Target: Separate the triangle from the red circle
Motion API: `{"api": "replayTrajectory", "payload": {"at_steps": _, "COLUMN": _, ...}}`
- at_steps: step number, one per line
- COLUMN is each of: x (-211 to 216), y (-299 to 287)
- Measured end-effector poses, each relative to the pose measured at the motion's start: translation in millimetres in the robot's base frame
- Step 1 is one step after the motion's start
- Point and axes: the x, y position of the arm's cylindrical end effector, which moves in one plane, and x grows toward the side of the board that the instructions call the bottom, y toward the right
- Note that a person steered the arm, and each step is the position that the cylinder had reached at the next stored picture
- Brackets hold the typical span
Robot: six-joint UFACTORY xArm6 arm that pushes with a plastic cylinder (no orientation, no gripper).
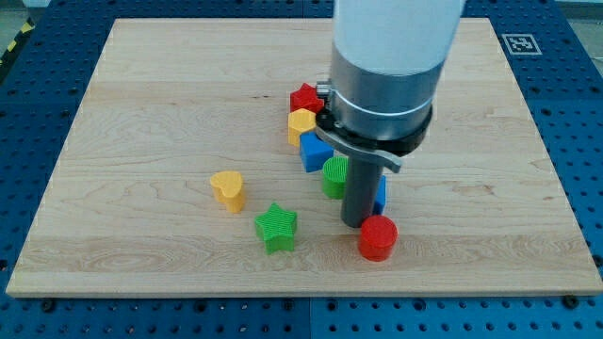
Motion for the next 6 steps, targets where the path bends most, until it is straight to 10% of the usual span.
{"api": "replayTrajectory", "payload": {"at_steps": 6, "x": -4, "y": 31}}
